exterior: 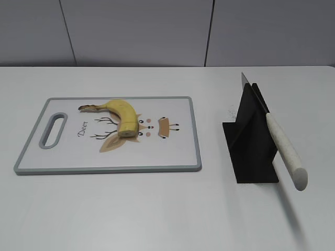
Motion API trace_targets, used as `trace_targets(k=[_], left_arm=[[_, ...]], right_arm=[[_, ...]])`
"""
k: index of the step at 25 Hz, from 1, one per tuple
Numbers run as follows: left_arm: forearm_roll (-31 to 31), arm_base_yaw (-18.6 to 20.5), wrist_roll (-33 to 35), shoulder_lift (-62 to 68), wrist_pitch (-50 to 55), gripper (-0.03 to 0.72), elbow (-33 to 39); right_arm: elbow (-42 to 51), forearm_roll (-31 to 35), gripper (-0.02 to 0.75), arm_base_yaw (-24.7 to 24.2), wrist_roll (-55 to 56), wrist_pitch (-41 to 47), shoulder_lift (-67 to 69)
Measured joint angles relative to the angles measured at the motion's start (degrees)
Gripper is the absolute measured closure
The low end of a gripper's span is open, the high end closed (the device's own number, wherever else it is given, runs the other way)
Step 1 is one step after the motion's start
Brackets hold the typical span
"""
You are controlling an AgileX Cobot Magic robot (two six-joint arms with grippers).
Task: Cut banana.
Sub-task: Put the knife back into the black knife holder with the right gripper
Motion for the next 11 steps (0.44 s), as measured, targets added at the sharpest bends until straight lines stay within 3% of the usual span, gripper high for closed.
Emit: trace_targets(k=[11], left_arm=[[0.0, 0.0, 0.0, 0.0, 0.0, 0.097, 0.0]], right_arm=[[0.0, 0.0, 0.209, 0.0, 0.0, 0.0, 0.0]])
